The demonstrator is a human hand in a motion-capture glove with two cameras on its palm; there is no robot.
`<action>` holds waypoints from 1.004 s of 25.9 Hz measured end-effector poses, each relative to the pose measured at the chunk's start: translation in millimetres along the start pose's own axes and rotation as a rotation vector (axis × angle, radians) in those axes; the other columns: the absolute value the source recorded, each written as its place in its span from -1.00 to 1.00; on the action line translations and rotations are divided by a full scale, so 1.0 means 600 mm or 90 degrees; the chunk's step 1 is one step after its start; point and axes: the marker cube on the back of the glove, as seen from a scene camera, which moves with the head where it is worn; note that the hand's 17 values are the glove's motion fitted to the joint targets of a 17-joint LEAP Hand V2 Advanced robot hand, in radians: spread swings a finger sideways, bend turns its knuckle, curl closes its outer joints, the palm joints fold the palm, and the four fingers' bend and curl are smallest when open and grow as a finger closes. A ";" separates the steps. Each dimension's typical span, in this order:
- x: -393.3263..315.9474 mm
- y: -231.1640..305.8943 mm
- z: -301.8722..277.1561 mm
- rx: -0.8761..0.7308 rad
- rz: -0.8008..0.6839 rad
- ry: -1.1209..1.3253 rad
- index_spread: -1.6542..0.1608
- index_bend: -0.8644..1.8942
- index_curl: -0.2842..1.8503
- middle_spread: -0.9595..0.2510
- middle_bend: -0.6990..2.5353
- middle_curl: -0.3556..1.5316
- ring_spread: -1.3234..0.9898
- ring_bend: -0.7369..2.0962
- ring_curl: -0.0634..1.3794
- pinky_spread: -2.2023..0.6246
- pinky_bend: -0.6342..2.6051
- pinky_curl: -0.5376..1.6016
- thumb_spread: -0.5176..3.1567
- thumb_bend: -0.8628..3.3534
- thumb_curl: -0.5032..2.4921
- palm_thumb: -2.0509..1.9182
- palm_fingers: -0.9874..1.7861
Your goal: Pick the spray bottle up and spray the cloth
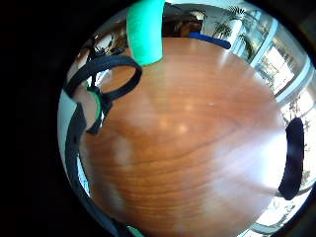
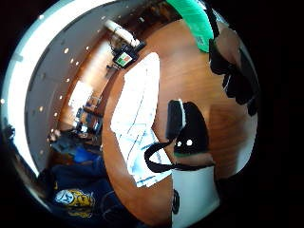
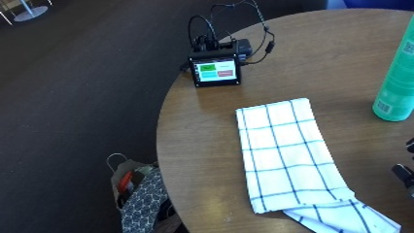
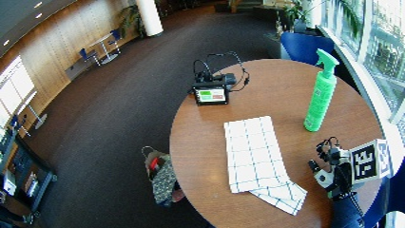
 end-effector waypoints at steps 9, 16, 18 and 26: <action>-0.011 -0.016 -0.005 0.013 -0.015 0.002 0.59 -0.27 -0.58 0.44 -0.26 -0.35 0.01 -0.03 -0.51 0.38 -0.23 -0.24 -0.30 -0.43 -0.53 0.33 0.60; -0.022 -0.023 -0.001 0.015 -0.030 -0.004 0.56 -0.27 -0.53 0.43 -0.25 -0.29 0.00 -0.03 -0.44 0.36 -0.23 -0.19 -0.22 -0.46 -0.49 0.35 0.59; -0.025 -0.026 0.000 0.016 -0.032 -0.005 0.56 -0.27 -0.52 0.42 -0.26 -0.27 0.00 -0.03 -0.42 0.36 -0.23 -0.18 -0.20 -0.46 -0.48 0.35 0.59; -0.024 -0.026 0.004 0.009 -0.035 0.000 0.55 -0.28 -0.50 0.42 -0.26 -0.23 -0.01 -0.04 -0.38 0.35 -0.24 -0.16 -0.17 -0.49 -0.45 0.36 0.59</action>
